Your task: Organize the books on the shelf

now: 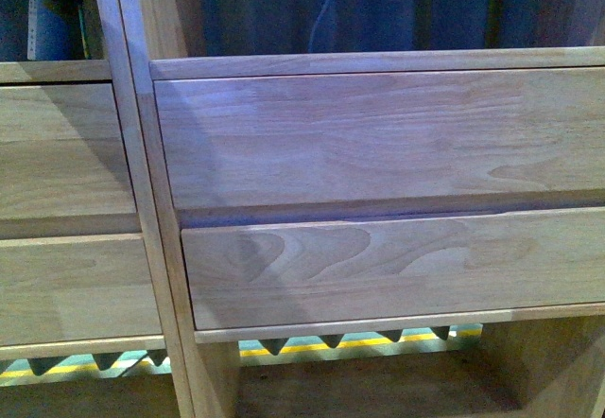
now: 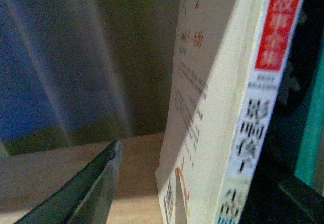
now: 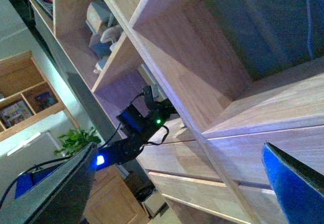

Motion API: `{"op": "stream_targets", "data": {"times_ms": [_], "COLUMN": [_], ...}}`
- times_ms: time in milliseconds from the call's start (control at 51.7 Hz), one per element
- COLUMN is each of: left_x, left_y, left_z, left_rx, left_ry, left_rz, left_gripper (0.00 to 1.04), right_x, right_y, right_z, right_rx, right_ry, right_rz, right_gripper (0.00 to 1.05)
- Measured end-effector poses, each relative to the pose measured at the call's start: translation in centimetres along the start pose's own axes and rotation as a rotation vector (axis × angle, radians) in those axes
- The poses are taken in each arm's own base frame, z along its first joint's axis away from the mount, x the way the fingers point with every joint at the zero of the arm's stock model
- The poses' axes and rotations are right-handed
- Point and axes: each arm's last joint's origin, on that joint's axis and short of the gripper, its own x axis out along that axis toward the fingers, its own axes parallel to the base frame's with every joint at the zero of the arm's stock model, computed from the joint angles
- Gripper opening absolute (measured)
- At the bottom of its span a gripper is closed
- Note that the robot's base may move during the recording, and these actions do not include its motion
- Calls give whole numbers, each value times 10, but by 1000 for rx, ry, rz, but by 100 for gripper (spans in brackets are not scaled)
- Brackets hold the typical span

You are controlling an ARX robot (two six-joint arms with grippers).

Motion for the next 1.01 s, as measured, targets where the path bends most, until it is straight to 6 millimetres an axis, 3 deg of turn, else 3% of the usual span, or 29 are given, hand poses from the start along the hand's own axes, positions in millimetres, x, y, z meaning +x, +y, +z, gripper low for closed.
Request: {"op": "stream_targets", "data": {"times_ms": [174,329,465,600,755,910,1006], "left_x": [-27,-79,-134,-181,-237,-291,-305], "left_y": [4,-1,12,26,37,40,37], "left_z": [-2,2,9,6,-11,-37,-45], "left_rx": [-27,-78,-101,-133,-176,-245,-271], "left_ry": [16,-32,-87,-87,-55,-6,3], "left_rz": [-37,-105,-73,-3,45,42,48], "left_gripper": [99,98,98,98,98,98,98], "right_x": [0,0,-1,-18,-21,-33,-40], "right_y": [0,0,1,3,-1,-3,3], "right_z": [0,0,-2,-36,-50,-67,-76], "right_rx": [0,0,3,59,-160,-435,-607], "right_ry": [0,0,-12,-60,-35,39,63], "right_rz": [0,0,-3,-154,-386,-513,-557], "right_gripper": [98,98,98,98,98,98,98]}}
